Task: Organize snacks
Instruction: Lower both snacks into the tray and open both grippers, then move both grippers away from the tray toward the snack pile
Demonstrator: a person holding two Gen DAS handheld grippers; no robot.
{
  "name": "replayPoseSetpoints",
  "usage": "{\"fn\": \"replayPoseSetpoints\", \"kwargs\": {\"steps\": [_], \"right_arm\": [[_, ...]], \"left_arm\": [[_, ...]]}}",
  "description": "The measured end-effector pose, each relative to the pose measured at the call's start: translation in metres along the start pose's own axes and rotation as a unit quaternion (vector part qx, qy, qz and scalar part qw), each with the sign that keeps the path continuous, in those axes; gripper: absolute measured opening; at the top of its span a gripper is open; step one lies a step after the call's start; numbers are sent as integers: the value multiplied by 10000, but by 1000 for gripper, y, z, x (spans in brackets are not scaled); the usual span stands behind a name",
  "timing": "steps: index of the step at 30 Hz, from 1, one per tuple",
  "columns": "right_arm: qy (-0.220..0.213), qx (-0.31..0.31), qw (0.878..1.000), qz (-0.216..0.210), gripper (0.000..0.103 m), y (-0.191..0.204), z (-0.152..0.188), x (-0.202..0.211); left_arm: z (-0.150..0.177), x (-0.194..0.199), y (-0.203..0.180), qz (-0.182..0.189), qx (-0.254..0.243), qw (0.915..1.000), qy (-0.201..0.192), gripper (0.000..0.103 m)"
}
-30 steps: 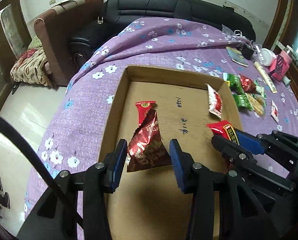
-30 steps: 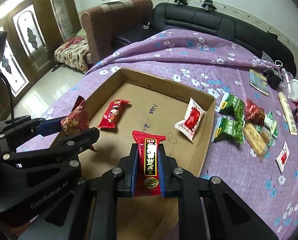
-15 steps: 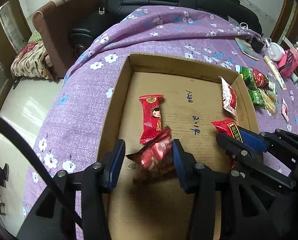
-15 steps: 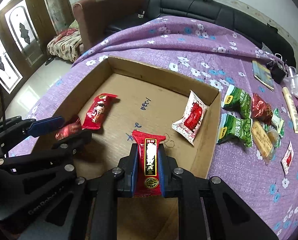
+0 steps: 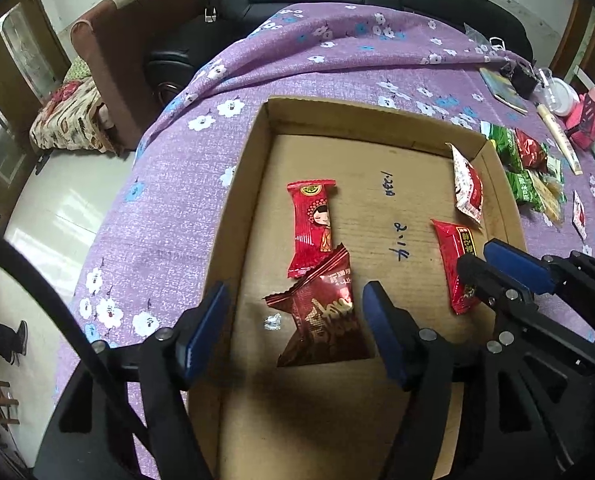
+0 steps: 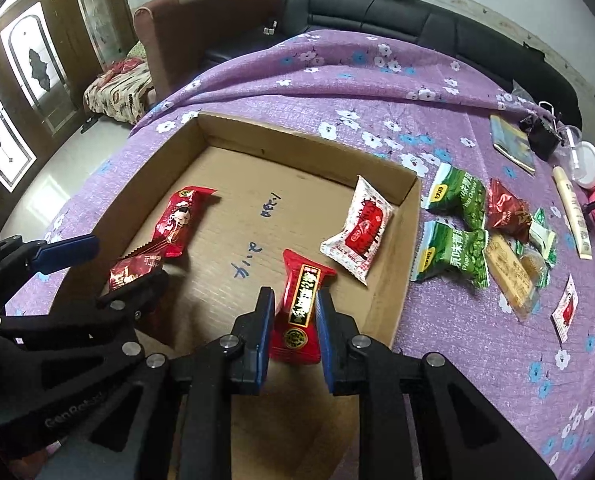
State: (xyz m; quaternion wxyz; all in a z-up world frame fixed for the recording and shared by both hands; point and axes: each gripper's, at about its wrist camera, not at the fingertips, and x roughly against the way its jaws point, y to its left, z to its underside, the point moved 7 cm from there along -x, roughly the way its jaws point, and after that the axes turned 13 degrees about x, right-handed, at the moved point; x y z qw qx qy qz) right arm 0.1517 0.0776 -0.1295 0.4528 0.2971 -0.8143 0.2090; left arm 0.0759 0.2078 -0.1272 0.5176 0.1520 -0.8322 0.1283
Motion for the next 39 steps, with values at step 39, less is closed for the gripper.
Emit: {"fn": "replayPoseSetpoints", "kwargs": {"steps": [39], "right_arm": [[157,-480,9986,163,55,-88,138,100]], "left_arm": [[103,62,-138,445,-547,9975,27,77]]}}
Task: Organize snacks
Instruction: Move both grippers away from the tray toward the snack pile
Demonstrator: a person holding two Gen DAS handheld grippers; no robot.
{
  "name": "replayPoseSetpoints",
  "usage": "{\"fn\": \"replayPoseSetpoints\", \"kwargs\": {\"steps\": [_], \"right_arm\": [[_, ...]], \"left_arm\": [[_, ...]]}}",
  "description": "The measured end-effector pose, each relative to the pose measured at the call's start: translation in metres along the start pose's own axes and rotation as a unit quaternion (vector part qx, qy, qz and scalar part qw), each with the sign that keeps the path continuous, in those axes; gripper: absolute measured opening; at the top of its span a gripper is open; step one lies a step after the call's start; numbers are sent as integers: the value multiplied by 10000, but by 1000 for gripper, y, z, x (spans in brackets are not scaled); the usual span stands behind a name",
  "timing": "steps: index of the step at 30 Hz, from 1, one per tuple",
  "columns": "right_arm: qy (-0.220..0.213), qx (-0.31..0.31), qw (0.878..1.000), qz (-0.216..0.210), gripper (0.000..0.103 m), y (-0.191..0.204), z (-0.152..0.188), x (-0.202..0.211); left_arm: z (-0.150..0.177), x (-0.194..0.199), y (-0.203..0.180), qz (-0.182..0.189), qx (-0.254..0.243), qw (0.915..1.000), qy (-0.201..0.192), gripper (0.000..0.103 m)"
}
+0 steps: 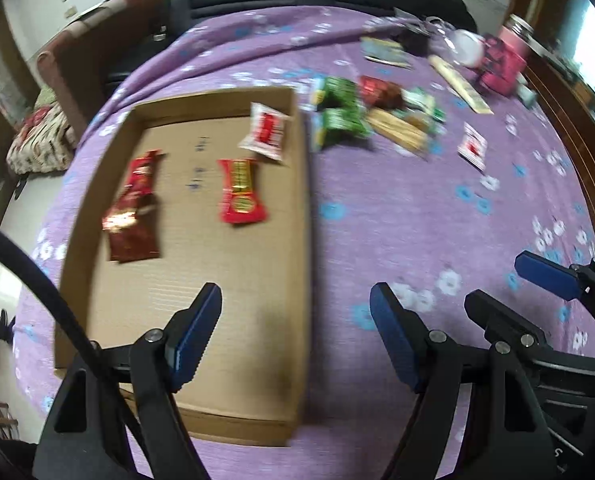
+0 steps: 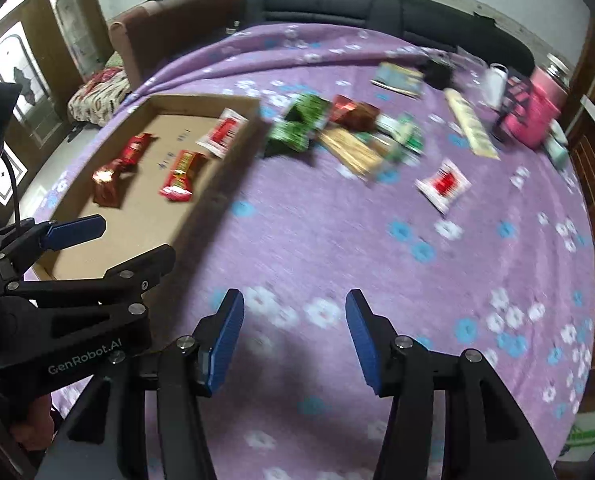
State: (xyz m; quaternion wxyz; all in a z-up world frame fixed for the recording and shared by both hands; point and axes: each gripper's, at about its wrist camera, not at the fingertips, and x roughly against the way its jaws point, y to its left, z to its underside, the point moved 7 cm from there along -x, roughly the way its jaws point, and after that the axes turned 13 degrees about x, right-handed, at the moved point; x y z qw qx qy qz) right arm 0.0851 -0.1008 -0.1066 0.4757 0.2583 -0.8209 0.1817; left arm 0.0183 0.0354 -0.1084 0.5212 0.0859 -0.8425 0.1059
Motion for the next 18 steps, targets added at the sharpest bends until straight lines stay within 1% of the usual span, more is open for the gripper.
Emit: {"fn": "replayPoseSetpoints", "kwargs": {"steps": [4,10,13,18], "right_arm": [[40,-162,9998,105,62,-26,20,5],[111,-290,9993,200,64,-56,40,3],[158,-247,9991,291,67,-71,44,-3],[190,38,9986,484,68,-89,44,-18]], "left_arm": [[9,-6,-31,62,-188,9997,106,77],[12,-18,-64,26,-360,9992,180,77],[10,-29,-79,-57,-402,9989,220,77],[3,-45,-94,-214,-398,9986,262,77]]}}
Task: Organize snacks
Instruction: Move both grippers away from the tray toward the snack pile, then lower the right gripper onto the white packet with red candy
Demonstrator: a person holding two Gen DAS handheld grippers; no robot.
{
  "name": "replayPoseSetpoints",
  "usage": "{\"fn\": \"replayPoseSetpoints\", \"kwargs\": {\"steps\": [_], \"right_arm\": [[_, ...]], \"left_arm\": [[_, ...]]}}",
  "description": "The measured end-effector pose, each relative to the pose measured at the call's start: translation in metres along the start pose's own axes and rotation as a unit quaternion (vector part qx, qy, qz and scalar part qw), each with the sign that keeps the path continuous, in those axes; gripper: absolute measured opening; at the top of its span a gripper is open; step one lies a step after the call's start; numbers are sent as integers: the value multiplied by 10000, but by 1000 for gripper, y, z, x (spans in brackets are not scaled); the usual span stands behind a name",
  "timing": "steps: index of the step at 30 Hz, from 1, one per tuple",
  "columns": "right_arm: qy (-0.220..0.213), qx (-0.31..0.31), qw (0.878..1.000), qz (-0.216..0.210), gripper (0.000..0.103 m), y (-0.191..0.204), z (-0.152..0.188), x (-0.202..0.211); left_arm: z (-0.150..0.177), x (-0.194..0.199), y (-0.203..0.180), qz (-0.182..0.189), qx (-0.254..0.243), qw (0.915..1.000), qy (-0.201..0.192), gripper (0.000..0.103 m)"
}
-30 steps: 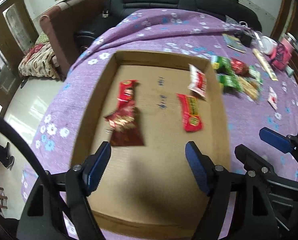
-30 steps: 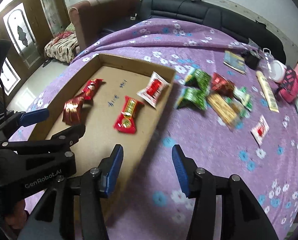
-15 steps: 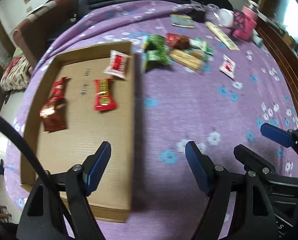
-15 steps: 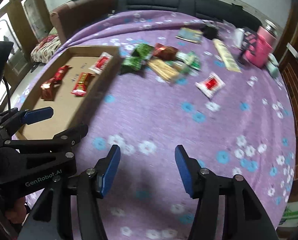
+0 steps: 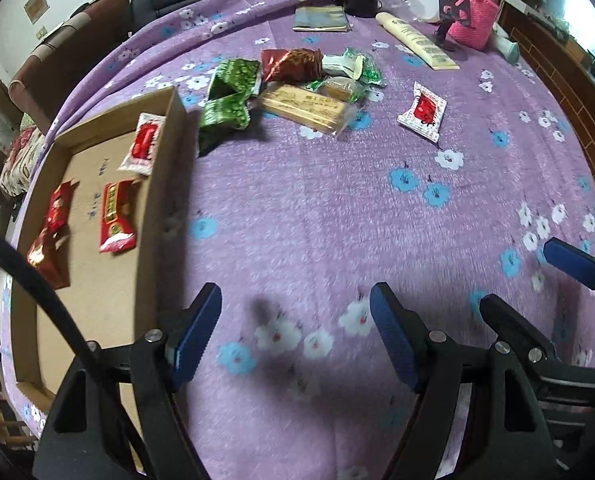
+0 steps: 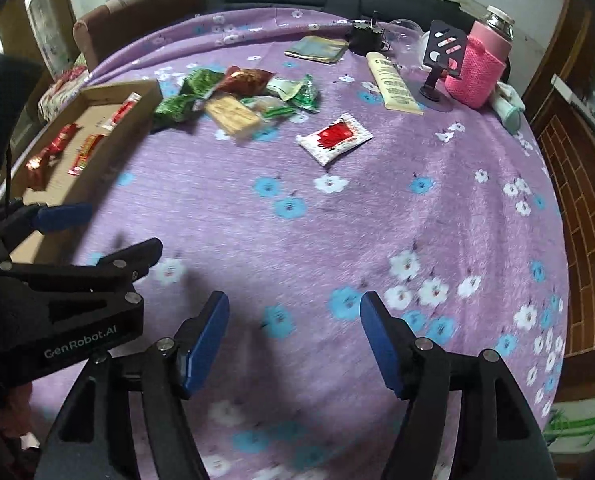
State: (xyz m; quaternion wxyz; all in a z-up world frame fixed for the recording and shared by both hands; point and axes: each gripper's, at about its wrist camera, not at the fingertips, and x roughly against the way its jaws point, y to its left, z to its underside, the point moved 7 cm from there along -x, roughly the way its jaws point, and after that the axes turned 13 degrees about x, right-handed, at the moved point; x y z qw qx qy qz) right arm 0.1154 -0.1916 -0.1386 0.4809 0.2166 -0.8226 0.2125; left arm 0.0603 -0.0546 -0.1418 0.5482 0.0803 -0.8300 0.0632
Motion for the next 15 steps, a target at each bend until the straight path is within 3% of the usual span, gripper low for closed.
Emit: {"fn": "replayPoseSetpoints", "kwargs": {"steps": [6,15], "right_arm": [[-41,55,10000,6,68,-14,-7,-22],[-264,-910,9954,-173,74,-58,-39,-41]], "left_arm": [[-16,-14,-10,-202,49,9998,1,77],[-42,-32,-3,-431,292,9986,15,77]]}}
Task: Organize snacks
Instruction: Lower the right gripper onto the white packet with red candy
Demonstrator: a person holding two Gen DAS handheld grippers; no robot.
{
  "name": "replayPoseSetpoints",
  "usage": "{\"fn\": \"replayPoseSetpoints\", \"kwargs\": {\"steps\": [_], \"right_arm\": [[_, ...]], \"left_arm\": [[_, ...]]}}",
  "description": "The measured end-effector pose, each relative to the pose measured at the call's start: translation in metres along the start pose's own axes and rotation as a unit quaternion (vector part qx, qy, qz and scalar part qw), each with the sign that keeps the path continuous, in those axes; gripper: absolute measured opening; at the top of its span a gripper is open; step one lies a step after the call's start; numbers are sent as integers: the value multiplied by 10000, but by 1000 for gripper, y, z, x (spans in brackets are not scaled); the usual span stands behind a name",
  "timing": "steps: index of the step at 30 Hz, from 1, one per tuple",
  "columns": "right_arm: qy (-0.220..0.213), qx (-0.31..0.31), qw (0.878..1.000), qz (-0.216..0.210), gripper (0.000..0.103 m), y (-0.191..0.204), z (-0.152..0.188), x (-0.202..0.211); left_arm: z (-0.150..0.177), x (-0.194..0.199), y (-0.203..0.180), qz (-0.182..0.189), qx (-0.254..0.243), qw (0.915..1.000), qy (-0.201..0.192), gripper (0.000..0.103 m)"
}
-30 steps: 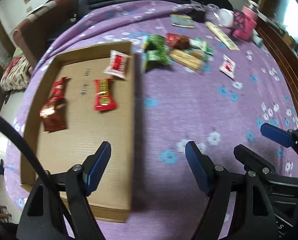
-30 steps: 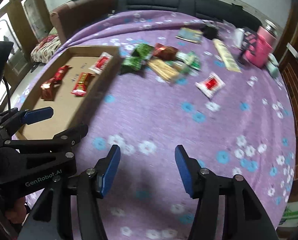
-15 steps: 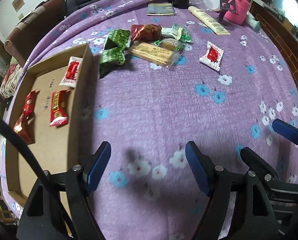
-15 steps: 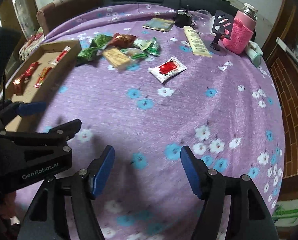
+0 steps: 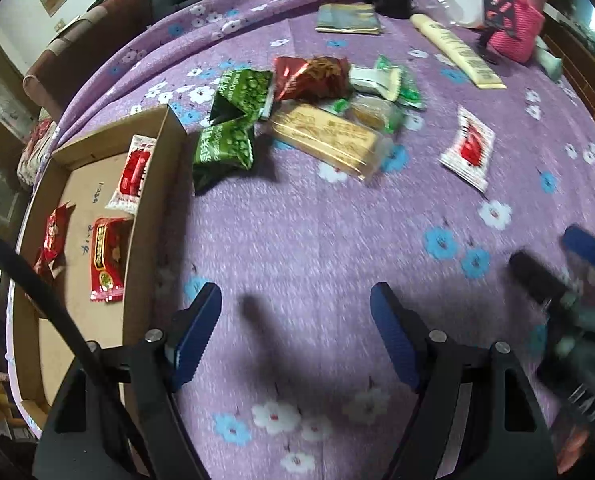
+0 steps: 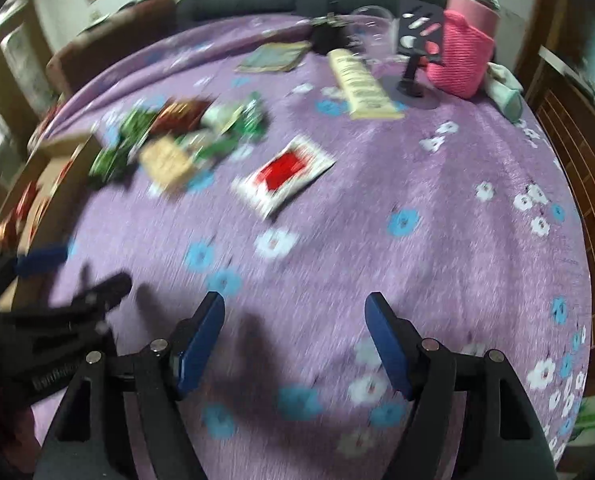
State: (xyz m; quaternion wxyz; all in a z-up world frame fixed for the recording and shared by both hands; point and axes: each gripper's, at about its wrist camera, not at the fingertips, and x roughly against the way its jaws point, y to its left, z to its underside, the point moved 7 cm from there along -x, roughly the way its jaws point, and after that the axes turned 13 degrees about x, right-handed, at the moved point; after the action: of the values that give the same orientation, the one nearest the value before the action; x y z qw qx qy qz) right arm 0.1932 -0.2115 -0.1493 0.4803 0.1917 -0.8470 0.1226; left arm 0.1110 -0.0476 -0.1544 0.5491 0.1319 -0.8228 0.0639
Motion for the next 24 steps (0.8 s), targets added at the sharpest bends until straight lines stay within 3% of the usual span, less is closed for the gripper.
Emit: {"fn": "replayPoseSetpoints", "kwargs": {"steps": [8,16,24], "right_arm": [[61,-438,9989,176,74,-19,-30,-23],[205,-861,9960,92,79,-22,-50,-49],[508,-1191,9898,592,82,-29,-59,-60]], "left_arm": [[-22,-11,7,-27,289,9996,72,77],[-45,-18,20,-51,498,9987,92,77],[-68,-13,23,9,453,9990,-23,77]]}}
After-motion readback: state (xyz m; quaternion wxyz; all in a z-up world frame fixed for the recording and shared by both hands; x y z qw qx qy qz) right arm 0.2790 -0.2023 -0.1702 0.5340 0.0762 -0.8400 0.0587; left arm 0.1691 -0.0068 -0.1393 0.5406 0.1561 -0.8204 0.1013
